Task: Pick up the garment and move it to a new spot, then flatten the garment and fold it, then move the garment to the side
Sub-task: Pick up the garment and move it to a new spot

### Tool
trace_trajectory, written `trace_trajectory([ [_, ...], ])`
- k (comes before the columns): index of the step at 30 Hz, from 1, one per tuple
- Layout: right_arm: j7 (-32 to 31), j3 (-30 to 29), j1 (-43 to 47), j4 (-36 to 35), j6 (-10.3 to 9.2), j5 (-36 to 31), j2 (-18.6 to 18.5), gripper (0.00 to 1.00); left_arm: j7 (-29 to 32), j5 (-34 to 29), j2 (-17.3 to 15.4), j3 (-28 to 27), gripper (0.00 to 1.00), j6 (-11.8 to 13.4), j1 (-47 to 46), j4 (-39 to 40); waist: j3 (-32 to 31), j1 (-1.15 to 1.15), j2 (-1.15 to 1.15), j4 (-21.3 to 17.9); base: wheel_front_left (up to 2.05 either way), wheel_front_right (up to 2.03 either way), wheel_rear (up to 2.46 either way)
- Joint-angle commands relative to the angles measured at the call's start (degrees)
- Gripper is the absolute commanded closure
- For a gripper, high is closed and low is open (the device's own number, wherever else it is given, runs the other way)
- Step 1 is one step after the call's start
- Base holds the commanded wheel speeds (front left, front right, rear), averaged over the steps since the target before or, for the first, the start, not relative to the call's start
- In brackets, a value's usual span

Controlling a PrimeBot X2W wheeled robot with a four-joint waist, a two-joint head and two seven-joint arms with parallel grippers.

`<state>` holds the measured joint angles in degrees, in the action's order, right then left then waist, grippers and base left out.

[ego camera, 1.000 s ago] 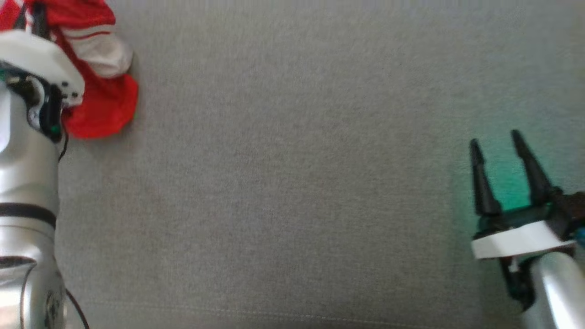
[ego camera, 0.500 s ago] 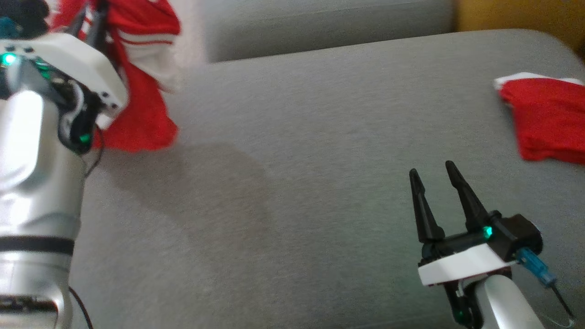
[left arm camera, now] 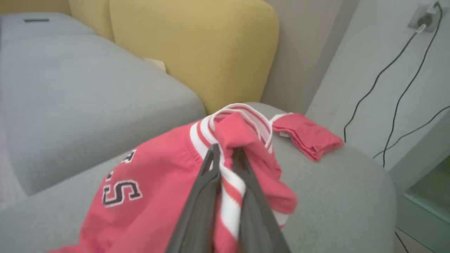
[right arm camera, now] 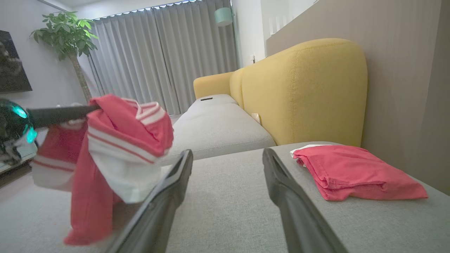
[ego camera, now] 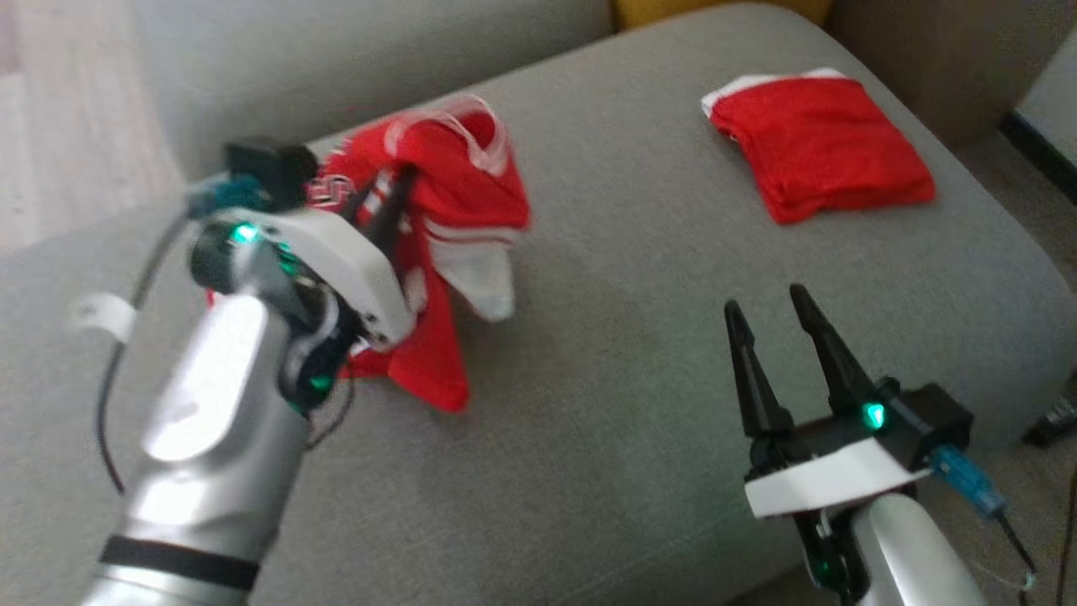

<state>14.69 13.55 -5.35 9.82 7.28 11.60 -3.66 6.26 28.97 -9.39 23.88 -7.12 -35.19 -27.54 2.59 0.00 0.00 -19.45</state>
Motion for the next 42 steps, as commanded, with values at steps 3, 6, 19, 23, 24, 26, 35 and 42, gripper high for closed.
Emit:
trace_trajectory([
  [3,0.3,2.9,-5.0,-2.6,0.21,0.6,0.7,0.0,-1.4,0.3,-0.3,0.5,1.0,-0.3,-1.6,-0.2,6.9,0.0,0.0,-3.6,0.0,0.0,0.0],
  [6,0.3,4.3,-6.3,-2.6,0.21,1.9,0.8,0.0,-3.7,0.3,0.7,3.6,1.0,-0.3,-1.0,-3.8,10.1,0.0,0.0,-4.4,0.0,0.0,0.0],
  [19,0.3,4.4,-2.9,1.7,0.21,3.7,0.8,0.0,-21.2,-5.7,2.4,10.6,0.0,2.7,2.1,-9.3,3.4,0.0,0.0,2.6,0.0,0.0,0.0],
  [23,0.3,2.1,-0.2,2.7,0.21,3.6,0.8,0.0,-21.2,-9.7,1.9,6.6,0.0,5.2,10.0,0.9,-0.5,0.0,0.0,7.7,0.0,0.0,0.0],
  [24,0.3,1.6,0.5,2.9,0.21,3.3,0.8,0.0,-21.2,-10.3,1.7,5.6,0.0,5.4,12.3,2.7,-1.4,0.0,0.0,9.0,0.0,0.0,0.0],
  [26,0.3,0.6,1.7,3.0,0.21,2.5,0.8,0.0,-21.2,-10.7,1.2,2.6,0.0,6.0,16.7,6.2,-3.0,0.0,0.0,11.5,0.0,0.0,0.0],
  [35,0.3,-2.4,5.4,1.9,0.21,-0.3,0.8,0.0,-21.2,-15.1,1.4,-13.2,0.0,9.9,33.9,19.8,-7.2,0.0,0.0,18.5,0.0,0.0,0.0],
  [42,0.3,-4.6,9.0,0.5,0.21,-1.1,0.8,0.0,-21.2,-22.3,4.2,-18.6,0.0,10.4,45.8,29.4,-9.4,0.0,0.0,21.1,0.0,0.0,0.0],
])
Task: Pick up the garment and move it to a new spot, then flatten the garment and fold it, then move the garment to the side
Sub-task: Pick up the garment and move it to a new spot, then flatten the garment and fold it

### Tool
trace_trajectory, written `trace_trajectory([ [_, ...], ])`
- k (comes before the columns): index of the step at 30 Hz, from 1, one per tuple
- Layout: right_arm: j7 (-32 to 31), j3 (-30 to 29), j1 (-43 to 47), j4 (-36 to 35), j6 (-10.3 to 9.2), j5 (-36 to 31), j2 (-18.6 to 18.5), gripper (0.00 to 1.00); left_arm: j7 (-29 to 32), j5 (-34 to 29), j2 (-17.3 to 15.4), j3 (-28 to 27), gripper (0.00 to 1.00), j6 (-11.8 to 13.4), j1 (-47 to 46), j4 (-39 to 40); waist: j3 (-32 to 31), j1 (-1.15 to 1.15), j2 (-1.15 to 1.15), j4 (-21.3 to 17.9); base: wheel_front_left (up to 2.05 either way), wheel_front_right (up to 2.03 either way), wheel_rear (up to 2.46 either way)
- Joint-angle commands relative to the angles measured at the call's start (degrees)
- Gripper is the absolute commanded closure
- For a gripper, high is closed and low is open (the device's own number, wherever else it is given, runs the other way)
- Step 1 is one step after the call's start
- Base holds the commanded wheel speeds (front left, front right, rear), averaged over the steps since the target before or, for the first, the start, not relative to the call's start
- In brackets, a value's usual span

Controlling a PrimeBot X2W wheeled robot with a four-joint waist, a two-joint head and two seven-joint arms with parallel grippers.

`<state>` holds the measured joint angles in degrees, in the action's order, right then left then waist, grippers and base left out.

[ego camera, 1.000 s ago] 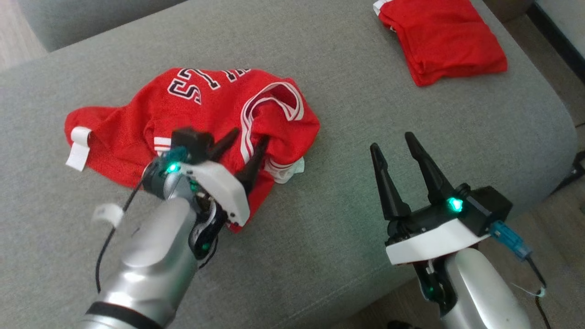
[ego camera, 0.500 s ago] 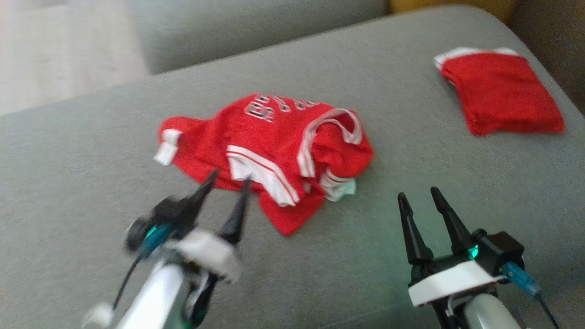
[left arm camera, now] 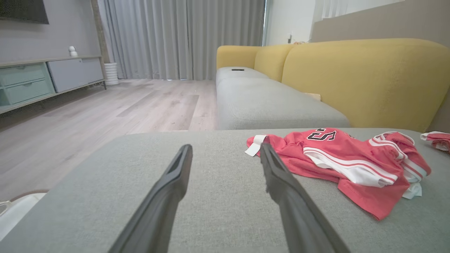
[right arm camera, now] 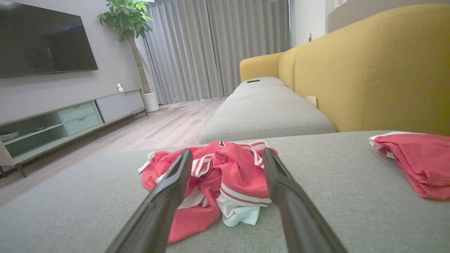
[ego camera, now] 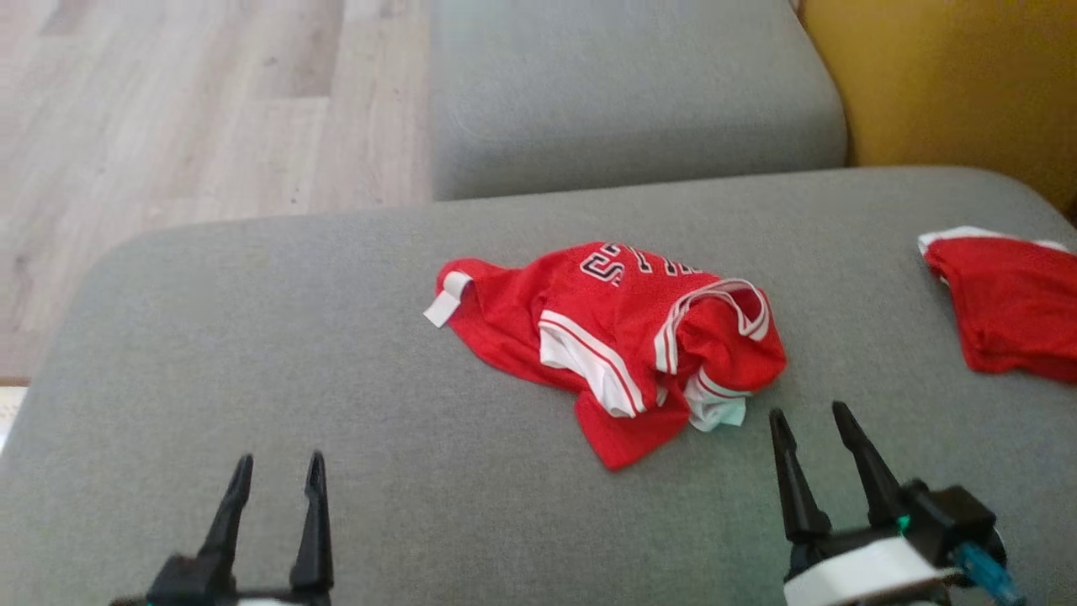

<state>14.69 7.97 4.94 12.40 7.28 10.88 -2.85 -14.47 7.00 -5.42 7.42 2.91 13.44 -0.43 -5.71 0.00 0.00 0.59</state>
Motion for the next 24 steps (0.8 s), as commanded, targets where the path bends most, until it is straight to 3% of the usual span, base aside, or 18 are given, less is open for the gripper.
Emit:
trace_trajectory([
  [1,0.3,0.8,-0.7,-2.4,0.21,-0.6,0.0,0.0,-0.5,-0.7,0.7,-2.4,0.0,0.3,-1.3,3.4,-1.3,0.0,0.0,1.2,0.0,0.0,0.0],
  [8,0.3,-0.3,2.7,-3.0,0.21,-0.1,0.0,0.0,-0.5,-1.7,2.3,-3.2,0.0,0.6,4.7,7.5,-2.4,0.0,0.0,1.5,0.0,0.0,0.0],
  [24,0.3,2.0,2.8,-1.7,0.21,-0.1,0.0,0.0,-0.5,-2.3,2.5,-2.8,0.0,0.2,3.4,8.1,-2.4,0.0,0.0,1.7,0.0,0.0,0.0],
])
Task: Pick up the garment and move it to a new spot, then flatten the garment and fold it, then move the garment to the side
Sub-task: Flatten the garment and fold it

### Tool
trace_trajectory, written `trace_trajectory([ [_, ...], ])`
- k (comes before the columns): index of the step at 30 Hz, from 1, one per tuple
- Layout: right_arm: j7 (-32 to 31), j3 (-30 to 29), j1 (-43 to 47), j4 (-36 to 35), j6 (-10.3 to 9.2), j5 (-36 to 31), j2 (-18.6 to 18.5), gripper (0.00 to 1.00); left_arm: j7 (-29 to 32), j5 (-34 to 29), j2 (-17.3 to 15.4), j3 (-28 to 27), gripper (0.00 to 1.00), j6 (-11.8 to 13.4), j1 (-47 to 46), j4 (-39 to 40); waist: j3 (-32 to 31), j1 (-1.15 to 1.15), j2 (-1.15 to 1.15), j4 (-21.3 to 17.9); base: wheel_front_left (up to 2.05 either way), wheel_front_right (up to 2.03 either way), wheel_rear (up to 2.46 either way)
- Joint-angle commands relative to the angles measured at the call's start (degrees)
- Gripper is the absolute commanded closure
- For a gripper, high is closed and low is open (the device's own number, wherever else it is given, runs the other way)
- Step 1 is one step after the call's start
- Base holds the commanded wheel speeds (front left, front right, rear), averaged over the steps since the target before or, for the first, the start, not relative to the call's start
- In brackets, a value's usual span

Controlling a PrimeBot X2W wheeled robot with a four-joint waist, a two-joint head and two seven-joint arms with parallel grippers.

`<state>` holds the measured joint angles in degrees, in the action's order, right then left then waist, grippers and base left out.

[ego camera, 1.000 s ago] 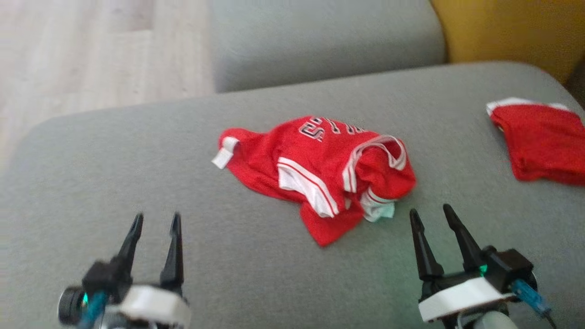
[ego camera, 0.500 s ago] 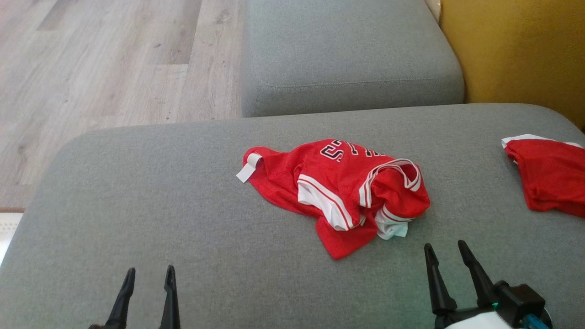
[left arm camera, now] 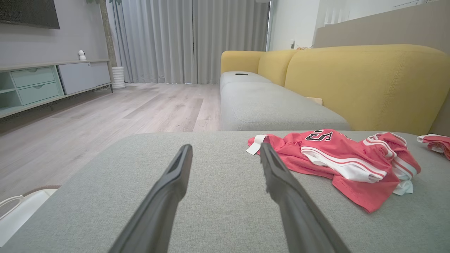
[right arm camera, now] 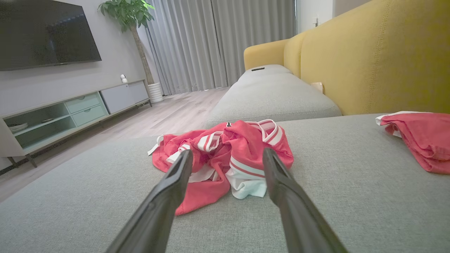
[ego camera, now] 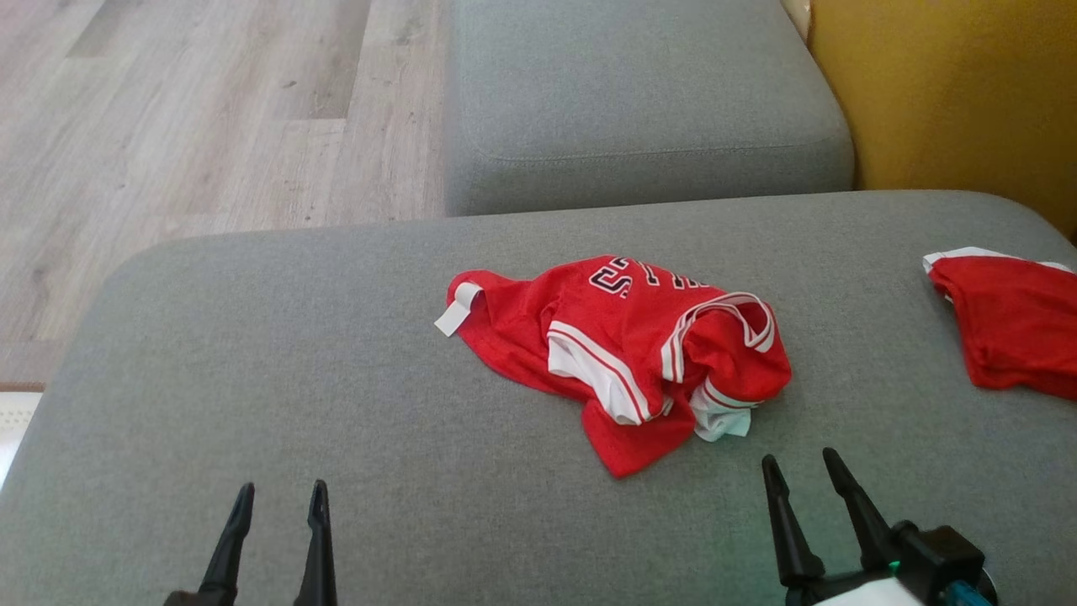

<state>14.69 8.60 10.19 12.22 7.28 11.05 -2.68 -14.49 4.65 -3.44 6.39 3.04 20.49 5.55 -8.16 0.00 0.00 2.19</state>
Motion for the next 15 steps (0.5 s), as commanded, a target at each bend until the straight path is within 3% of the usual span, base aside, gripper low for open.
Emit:
trace_trajectory([
  [1,0.3,1.4,-2.5,-1.5,0.21,-0.4,-0.2,0.0,-0.5,0.1,0.6,-1.6,0.0,0.1,-3.6,2.0,0.1,0.0,0.0,0.1,0.0,0.0,0.0],
  [15,0.3,2.0,-2.8,-1.6,0.21,-0.6,-0.2,0.0,-0.5,-0.2,0.6,-0.7,0.0,0.5,-4.2,1.6,1.1,0.0,0.0,0.5,0.0,0.0,0.0],
])
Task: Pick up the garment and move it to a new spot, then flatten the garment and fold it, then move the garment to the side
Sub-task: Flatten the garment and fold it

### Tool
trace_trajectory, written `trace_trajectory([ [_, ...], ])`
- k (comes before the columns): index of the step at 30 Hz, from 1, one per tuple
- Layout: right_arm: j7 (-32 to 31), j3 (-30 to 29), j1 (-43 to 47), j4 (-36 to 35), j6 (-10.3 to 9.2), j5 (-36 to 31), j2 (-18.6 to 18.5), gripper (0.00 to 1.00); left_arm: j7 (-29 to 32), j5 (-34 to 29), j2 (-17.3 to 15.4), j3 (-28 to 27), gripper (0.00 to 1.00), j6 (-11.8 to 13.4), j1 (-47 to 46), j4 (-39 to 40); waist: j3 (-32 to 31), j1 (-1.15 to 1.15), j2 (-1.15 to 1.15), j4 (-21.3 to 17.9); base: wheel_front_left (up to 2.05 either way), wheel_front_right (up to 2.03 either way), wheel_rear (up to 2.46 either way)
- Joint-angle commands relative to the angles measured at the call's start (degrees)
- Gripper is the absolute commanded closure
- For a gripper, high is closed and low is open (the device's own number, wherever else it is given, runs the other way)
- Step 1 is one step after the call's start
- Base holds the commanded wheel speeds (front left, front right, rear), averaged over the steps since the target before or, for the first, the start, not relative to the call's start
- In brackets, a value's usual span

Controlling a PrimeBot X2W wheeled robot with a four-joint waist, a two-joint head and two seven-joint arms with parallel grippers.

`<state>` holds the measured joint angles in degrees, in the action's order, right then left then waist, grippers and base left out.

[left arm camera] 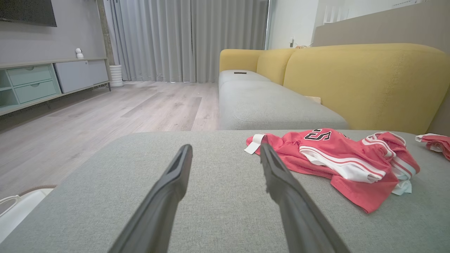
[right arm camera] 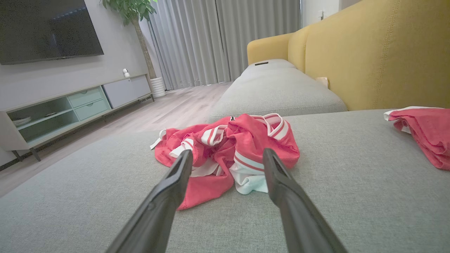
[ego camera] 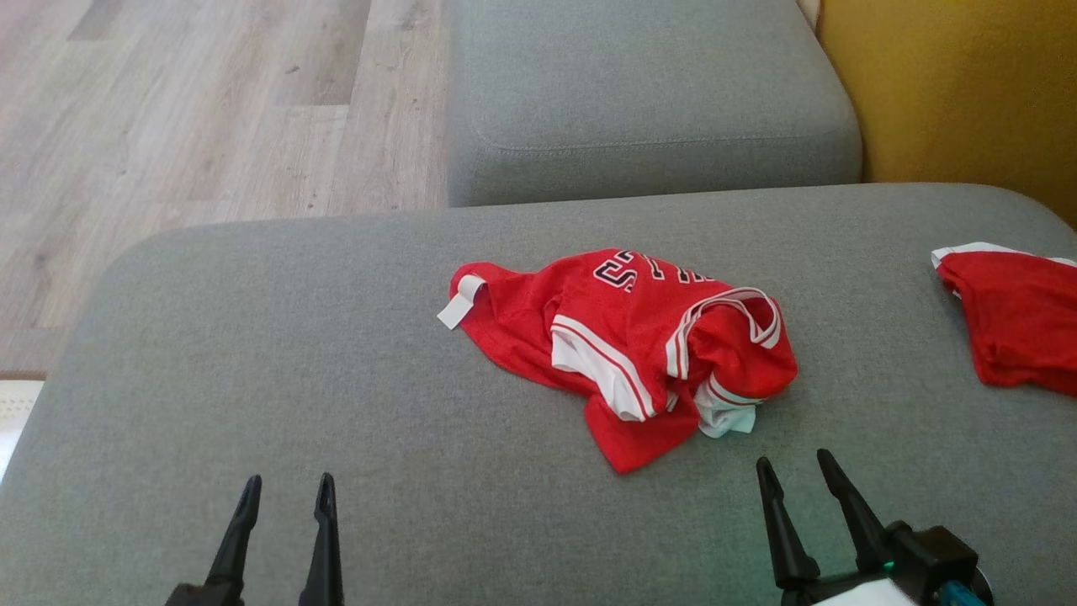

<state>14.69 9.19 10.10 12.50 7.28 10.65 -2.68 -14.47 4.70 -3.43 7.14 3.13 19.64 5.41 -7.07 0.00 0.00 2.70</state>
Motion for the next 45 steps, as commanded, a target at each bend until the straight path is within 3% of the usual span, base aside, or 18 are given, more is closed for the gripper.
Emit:
trace_trajectory([
  [1,0.3,1.3,-2.8,-1.9,0.21,-0.3,-0.2,0.0,-0.5,-0.3,0.6,-1.3,0.0,0.4,-3.4,1.7,0.1,0.0,0.0,0.0,0.0,0.0,0.0],
  [9,0.3,1.1,-2.9,-2.1,0.21,-0.6,-0.2,0.0,-0.5,-0.5,0.6,-0.6,0.0,0.7,-3.7,1.1,0.9,0.0,0.0,-0.2,0.0,0.0,0.0],
  [14,0.3,1.1,-3.9,-2.5,0.21,-1.2,-0.2,0.0,-0.5,-0.4,0.6,2.4,0.0,-0.8,-5.7,-0.6,2.8,0.0,0.0,-1.4,0.0,0.0,0.0],
  [28,0.3,0.5,-9.2,-5.4,0.21,-3.5,-0.4,0.0,-0.5,-1.6,0.6,28.7,0.0,-6.7,-26.5,-13.3,14.2,0.0,0.0,-9.0,0.0,0.0,0.0],
  [36,0.3,1.1,-11.8,-6.1,0.21,-3.2,-0.4,0.0,-0.5,-2.0,0.6,34.8,0.0,-1.8,-38.7,-27.2,17.8,0.0,0.0,-13.3,0.0,0.0,0.0],
  [45,0.3,1.0,-13.3,-6.2,0.21,-2.8,-0.3,0.0,-0.5,-3.6,0.6,35.1,0.0,4.4,-45.1,-37.5,19.2,0.0,0.0,-16.0,0.0,0.0,0.0],
])
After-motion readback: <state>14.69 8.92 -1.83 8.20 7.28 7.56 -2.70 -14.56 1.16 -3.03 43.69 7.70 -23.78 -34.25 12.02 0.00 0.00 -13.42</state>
